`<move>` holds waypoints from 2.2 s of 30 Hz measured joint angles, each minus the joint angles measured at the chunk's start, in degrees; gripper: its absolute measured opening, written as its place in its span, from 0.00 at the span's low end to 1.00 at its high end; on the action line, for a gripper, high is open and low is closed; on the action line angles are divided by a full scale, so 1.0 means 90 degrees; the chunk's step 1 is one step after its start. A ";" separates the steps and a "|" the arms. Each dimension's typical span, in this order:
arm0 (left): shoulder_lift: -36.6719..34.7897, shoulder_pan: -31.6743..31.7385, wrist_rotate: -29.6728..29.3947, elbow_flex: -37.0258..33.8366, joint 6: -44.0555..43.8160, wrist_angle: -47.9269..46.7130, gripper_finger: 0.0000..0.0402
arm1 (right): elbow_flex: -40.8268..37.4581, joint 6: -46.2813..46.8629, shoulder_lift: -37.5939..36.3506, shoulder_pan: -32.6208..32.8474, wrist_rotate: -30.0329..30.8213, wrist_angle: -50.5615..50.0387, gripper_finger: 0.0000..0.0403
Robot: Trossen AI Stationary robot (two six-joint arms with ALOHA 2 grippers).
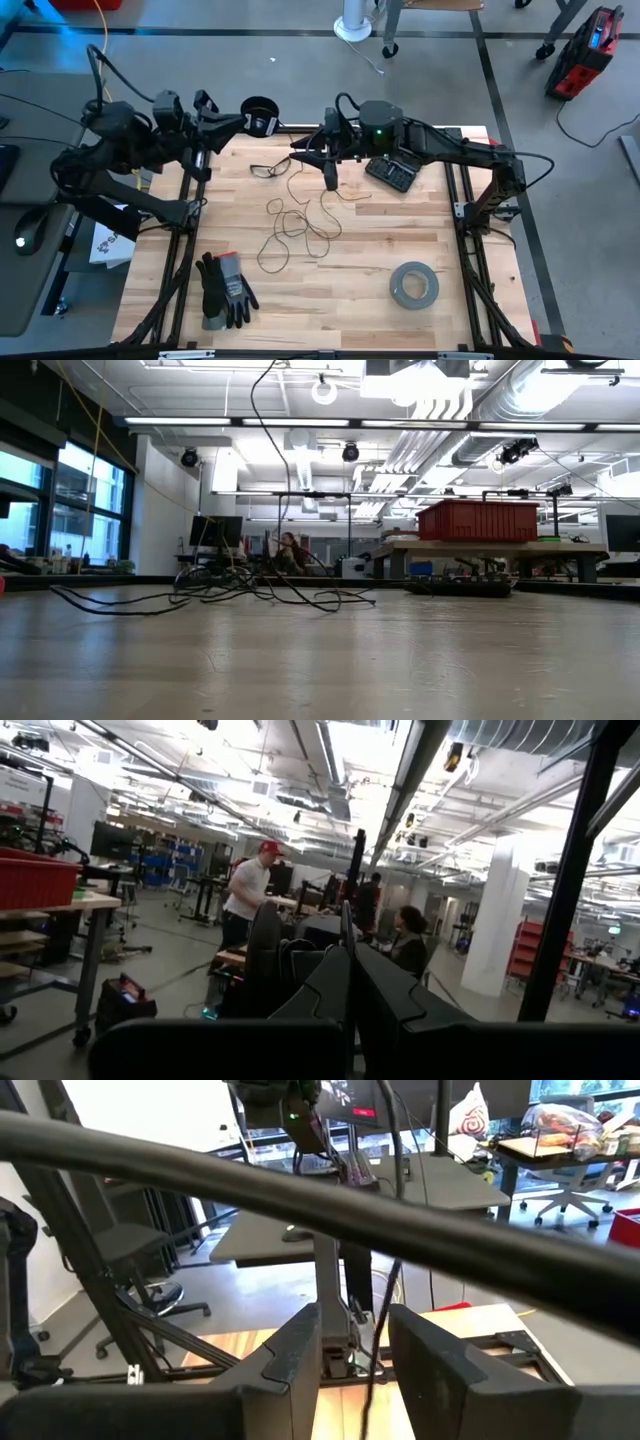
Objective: Coil cords
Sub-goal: Coil the black wire on the black spool
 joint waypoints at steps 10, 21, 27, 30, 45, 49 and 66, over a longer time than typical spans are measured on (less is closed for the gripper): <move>-0.0011 0.0000 0.0011 0.0000 -0.0219 -0.0010 0.00 | 0.0000 -0.0005 0.0000 -0.0005 0.0100 0.0005 0.28; -0.0015 0.0000 0.0010 0.0000 -0.0216 -0.0017 0.00 | 0.0000 -0.0085 0.0000 -0.0025 0.0214 0.0005 0.13; -0.0088 0.0000 0.0007 0.0000 -0.0168 -0.0027 0.00 | 0.0000 -0.0180 0.0000 -0.0037 0.0216 0.0005 0.02; -0.0140 0.0000 -0.0024 0.0000 -0.0167 -0.0032 0.00 | 0.0000 -0.0173 0.0000 -0.0039 0.0216 0.0010 0.03; -0.0152 0.0000 -0.0036 0.0000 -0.0163 -0.0017 0.00 | 0.0000 -0.0286 0.0000 -0.0039 0.0216 -0.0049 0.23; -0.0152 0.0000 -0.0042 0.0000 -0.0158 -0.0016 0.00 | 0.0000 -0.0139 0.0000 -0.0039 0.0138 -0.0157 0.22; -0.0150 0.0000 -0.0073 0.0000 -0.0158 -0.0013 0.00 | 0.0000 0.0099 0.0000 -0.0037 0.0019 -0.0250 0.22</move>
